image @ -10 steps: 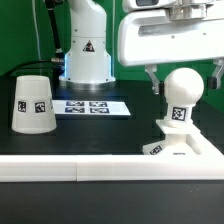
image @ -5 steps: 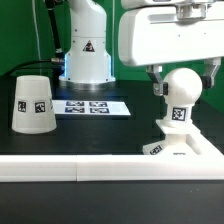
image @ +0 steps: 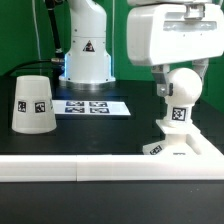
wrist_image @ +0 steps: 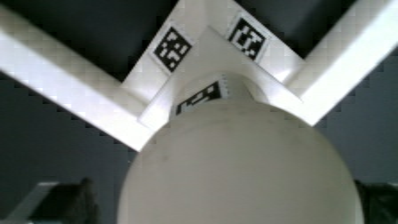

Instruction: Assemble lamp

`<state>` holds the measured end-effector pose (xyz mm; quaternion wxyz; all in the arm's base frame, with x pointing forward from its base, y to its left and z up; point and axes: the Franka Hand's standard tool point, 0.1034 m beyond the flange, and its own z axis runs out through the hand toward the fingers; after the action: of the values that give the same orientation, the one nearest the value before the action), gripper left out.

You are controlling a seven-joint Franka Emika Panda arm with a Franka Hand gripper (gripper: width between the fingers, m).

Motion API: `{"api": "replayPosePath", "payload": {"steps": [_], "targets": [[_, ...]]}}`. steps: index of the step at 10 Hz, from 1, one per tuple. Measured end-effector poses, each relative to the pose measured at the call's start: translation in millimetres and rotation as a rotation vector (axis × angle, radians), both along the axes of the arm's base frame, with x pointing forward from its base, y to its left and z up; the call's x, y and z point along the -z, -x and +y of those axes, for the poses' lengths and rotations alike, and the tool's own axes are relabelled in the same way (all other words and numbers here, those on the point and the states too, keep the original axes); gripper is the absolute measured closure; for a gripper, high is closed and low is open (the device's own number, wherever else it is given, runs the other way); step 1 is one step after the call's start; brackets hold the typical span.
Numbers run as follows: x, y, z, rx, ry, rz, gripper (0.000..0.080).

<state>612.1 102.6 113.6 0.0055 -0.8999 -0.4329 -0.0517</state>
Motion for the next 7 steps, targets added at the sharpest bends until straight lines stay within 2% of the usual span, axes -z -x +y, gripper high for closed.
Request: {"api": "replayPosePath", "payload": {"steps": [3,5,7], "targets": [[7.5,0.1,2.3,-0.244,0.063,0.026,0.0101],[7.7,-1.8,3.5,-0.38,0.1,0.027,0.0101],[7.3,-2.1,3.7,-0.486,0.113,0.024,0.0101]]}}
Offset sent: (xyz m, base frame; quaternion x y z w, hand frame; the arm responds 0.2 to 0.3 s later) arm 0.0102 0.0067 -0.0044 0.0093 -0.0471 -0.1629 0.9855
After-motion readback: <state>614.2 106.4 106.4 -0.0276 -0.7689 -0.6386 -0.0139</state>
